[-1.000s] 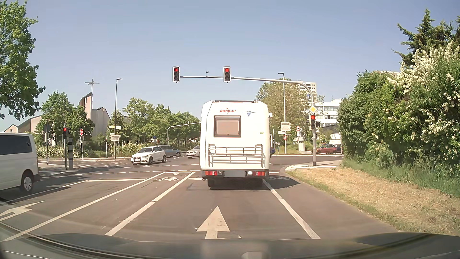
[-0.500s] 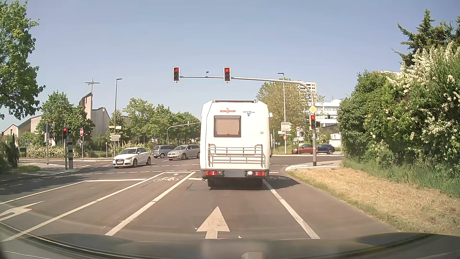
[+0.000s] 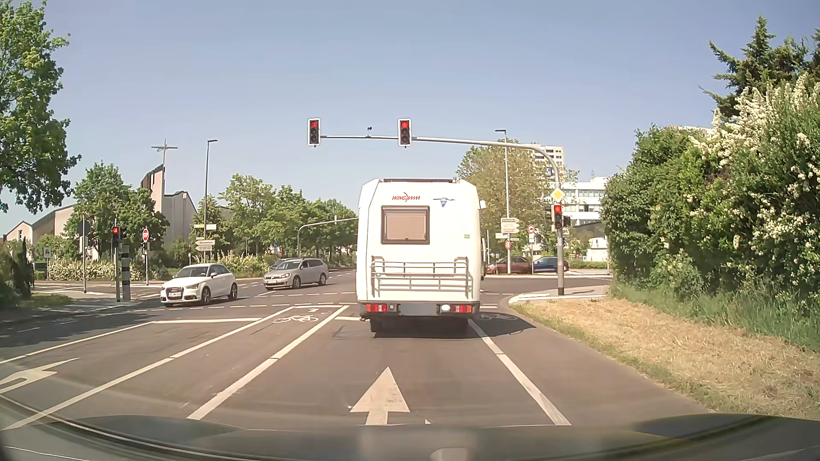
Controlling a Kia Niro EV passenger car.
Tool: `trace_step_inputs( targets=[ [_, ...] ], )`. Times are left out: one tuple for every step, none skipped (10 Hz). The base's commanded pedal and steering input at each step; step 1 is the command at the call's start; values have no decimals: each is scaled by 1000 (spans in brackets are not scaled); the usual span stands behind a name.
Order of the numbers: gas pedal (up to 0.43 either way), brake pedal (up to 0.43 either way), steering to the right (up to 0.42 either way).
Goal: Follow the waypoints while adhering to traffic rules and regulations
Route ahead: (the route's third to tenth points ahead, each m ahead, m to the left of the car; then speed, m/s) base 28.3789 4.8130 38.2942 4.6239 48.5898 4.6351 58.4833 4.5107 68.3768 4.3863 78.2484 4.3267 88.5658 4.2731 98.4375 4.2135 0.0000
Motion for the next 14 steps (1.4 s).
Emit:
trace_step_inputs(
  targets=[
    [0,293,5],
    [0,293,5],
    [0,293,5],
    [0,293,5],
    [0,299,5],
    [0,293,5],
    [0,293,5],
    [0,293,5],
    [0,293,5],
    [0,293,5],
    [0,293,5],
    [0,293,5],
    [0,293,5],
    [0,293,5]
  ],
)
